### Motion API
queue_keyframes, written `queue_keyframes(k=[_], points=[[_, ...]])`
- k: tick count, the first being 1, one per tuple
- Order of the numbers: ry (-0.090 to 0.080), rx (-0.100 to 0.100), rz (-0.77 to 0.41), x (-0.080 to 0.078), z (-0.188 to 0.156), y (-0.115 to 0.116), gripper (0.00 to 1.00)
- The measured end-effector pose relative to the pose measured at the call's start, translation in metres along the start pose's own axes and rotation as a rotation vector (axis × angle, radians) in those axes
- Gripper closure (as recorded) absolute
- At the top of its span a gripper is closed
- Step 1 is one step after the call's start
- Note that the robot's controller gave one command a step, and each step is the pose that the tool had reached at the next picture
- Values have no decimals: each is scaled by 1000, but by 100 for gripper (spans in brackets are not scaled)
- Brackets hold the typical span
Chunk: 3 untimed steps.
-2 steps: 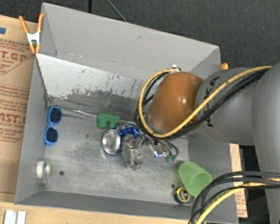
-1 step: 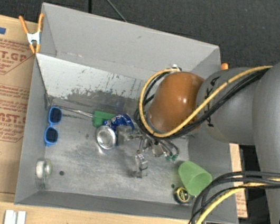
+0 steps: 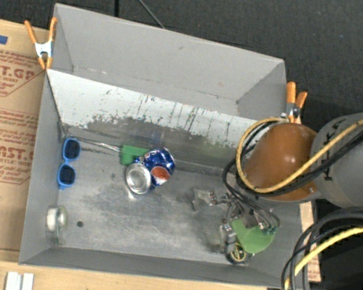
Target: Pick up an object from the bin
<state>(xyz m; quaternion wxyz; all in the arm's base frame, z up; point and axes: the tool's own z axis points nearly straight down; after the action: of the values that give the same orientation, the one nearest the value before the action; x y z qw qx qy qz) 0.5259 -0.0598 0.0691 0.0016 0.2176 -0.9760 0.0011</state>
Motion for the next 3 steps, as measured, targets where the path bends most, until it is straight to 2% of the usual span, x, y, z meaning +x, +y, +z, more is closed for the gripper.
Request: queue_keyframes(k=[1,2,3], points=[[-7,-8,0,66,-8,-47,0],[-4,-11,-8,65,-6,-45,100],[-9,-8,-8,63,-7,-45,0]])
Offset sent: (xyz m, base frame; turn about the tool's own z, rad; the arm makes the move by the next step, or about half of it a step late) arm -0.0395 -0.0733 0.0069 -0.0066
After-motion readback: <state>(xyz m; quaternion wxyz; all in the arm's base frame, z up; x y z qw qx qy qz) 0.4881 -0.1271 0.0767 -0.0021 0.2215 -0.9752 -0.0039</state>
